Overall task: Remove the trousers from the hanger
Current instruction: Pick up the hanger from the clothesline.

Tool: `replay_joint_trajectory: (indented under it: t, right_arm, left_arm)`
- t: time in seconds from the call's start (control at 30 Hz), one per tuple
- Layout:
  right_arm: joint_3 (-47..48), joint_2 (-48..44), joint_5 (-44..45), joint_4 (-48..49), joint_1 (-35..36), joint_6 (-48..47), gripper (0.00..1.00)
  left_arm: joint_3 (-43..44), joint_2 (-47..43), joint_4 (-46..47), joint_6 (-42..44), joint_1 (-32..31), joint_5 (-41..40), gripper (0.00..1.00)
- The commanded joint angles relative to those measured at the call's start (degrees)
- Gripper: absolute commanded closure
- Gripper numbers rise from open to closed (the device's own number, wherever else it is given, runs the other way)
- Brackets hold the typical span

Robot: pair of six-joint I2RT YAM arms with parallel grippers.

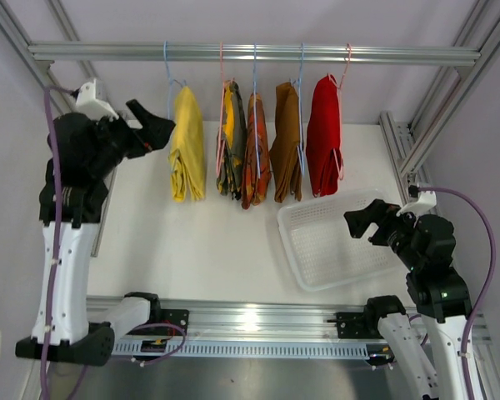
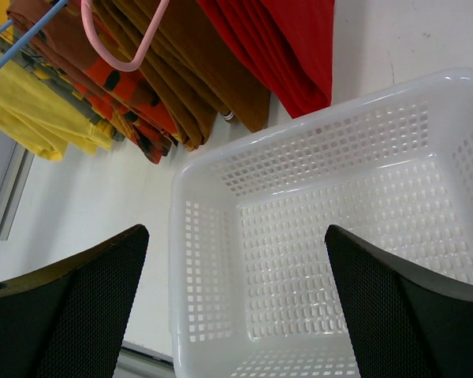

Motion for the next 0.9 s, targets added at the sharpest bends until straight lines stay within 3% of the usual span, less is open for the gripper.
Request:
replay_joint_trajectory:
  t: [0.0, 0.37, 0.5, 0.6, 0.73, 0.87]
  right_arm:
    - [0.07, -0.7, -1.01, 1.75, 0.97, -0.45, 0.01]
    - [-0.71, -0.62, -1.27, 2.54, 2.74, -0.18, 0.01]
    - [-0.89, 0.17, -1.01, 2.63, 2.74, -0.09, 0.01]
    - [-0.89, 0.79, -0.83, 2.54, 2.73, -0.1, 0.01]
    - [-0.54, 1.23, 0.3, 2.11, 2.65, -0.01, 0.0]
    - [-0.1, 1.23, 1.54, 1.66, 2.47, -0.09, 0.01]
  left_arm:
    - [3.99, 5.79, 4.28, -0.8, -0.03, 10.2, 0.01]
    - [2.95, 16.79, 10.35, 0.17, 2.78, 18.3, 0.04]
    - [0.22, 17.75, 16.85, -4.31, 6.2, 27.34, 0.1]
    - [-4.34, 16.97, 26.41, -12.28, 8.49, 34.73, 0.15]
    - [-13.47, 16.96, 47.91, -23.7, 11.65, 44.74, 0.21]
    - [-14.81, 18.89, 53.94, -27.96, 11.92, 48.01, 0.26]
